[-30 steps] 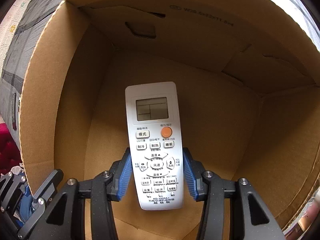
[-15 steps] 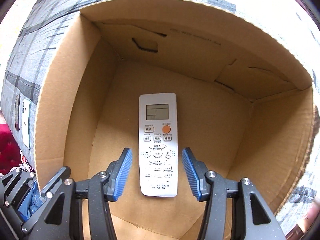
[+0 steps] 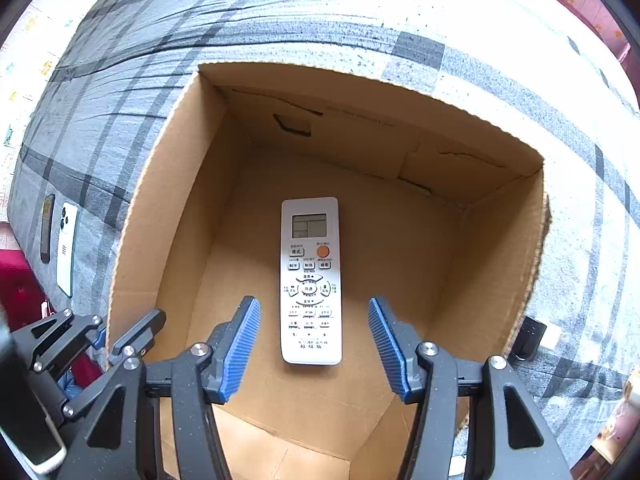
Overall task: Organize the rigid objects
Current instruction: 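Open the right gripper to drop the remote into the box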
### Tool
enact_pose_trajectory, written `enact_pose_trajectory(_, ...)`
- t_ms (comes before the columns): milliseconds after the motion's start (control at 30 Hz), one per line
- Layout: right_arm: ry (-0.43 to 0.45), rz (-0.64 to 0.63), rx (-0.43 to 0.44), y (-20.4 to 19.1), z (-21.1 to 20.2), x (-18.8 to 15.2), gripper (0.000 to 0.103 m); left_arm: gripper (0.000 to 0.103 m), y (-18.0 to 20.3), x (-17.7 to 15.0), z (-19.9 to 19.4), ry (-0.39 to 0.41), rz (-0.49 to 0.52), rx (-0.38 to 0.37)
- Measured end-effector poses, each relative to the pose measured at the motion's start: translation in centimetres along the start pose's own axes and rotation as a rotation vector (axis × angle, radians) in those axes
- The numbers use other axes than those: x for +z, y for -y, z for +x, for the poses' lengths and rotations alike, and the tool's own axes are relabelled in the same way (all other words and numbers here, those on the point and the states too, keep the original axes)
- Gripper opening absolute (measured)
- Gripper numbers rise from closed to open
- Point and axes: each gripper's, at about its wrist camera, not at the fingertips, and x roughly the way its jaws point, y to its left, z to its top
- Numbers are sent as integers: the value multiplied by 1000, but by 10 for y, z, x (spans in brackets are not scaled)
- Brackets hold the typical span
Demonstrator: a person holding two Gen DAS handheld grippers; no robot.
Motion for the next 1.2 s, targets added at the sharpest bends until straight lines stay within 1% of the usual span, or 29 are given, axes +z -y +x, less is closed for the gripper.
enact_pose_trajectory(133, 23, 0, 1, 1, -12, -15, 61, 13, 0, 0, 1, -1, 2, 2)
enact_pose_trajectory(300, 43, 4, 2, 5, -31, -25, 61, 13, 1, 1, 0, -2, 8, 8)
enact_pose_trajectory(467, 58, 13, 1, 12, -55, -25, 62, 13, 2, 1, 1, -3, 12, 11)
enact_pose_trajectory(600, 78, 21, -8, 11, -57, -20, 63, 13, 3, 2, 1, -5, 15, 15)
enact_pose_trajectory(700, 93, 21, -16, 13, -64, -24, 68, 13, 3, 1, 1, -6, 17, 16)
enact_pose_trajectory(767, 104, 23, -26, 15, -67, -27, 75, 13, 3, 1, 1, -7, 21, 17)
enact_pose_trajectory(867, 128, 38, -39, 21, -74, -32, 80, 13, 3, 1, 1, -8, 24, 18)
enact_pose_trajectory(933, 143, 55, -45, 26, -79, -36, 82, 13, 3, 1, 1, -8, 25, 17)
enact_pose_trajectory(967, 150, 61, -48, 29, -82, -37, 85, 13, 3, 1, 1, -8, 27, 17)
enact_pose_trajectory(1100, 172, 78, -61, 40, -92, -44, 93, 13, 4, 1, 1, -8, 33, 18)
enact_pose_trajectory(1133, 175, 83, -66, 43, -94, -46, 96, 13, 5, 1, 1, -8, 33, 18)
enact_pose_trajectory(1200, 181, 98, -73, 50, -98, -49, 98, 13, 5, 1, 0, -9, 33, 16)
